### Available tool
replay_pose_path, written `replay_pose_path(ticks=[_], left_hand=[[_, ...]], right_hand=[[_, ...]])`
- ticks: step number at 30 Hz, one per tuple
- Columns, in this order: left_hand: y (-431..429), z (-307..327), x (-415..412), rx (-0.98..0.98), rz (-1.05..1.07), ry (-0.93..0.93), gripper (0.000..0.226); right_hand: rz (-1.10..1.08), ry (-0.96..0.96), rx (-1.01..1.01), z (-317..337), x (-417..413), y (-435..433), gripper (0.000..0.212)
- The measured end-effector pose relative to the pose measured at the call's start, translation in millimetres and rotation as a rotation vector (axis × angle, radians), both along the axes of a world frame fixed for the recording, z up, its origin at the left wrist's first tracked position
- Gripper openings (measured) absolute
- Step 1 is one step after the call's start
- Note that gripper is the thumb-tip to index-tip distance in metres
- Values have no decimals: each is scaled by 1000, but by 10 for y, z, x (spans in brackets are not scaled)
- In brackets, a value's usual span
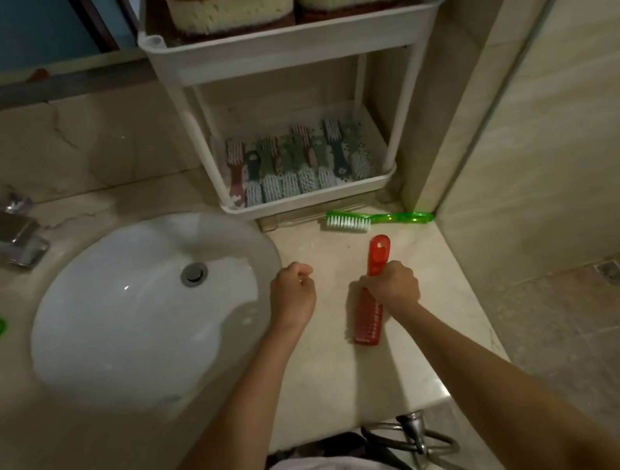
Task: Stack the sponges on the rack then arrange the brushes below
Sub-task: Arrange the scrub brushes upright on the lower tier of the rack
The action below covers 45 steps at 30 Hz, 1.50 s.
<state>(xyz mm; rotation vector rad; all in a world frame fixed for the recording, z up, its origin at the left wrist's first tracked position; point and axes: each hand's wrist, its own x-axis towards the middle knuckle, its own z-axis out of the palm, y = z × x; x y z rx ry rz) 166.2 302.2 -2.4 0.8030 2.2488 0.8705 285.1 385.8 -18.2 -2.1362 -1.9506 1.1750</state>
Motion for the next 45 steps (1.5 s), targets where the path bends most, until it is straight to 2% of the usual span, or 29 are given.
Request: replay_pose_path(ticks=[4,8,13,17,20,22,25,28,31,35,41,45], left_hand=[[-133,41,-86,-3,55,-1,32],[-366,83,-315,1,177,-13,29],[-855,206,-791,41,359,-24,27],[-1415,208,-1311,91,517,-17,25],[-1894,164,-1727,103,626,-4,24],[-2233,154,-1989,48,690,29,25],[-2769,146,-2370,-137,725,110,30],[-3280,19,-2749,-241,787,101,41],[-3649,-92,-3069,-316,907,78,41],[-3835,-181,-3369,-417,834,53,52],[-3858,-272,-3563,-481,803,81,59],[-3916,-329,-3644,-429,782,23,50]], right_hand=[[26,109,-4,10,-148,-84,35],[189,294,-2,147,-517,-234,13],[389,459,-24,396,-1189,-593,6],[474,546,-85,492,-1790,-1019,25],[528,608,-142,557,-2248,-1410,24],[546,632,-180,596,-2540,-1692,22],[578,655,-267,628,-2946,-2125,16],[598,680,-351,622,-3298,-2500,18],[577,673,-395,582,-3547,-2747,16],[536,664,-431,545,-3736,-2868,12],[560,704,-536,472,-3787,-2848,24],[630,797,-578,446,-3701,-2797,28]])
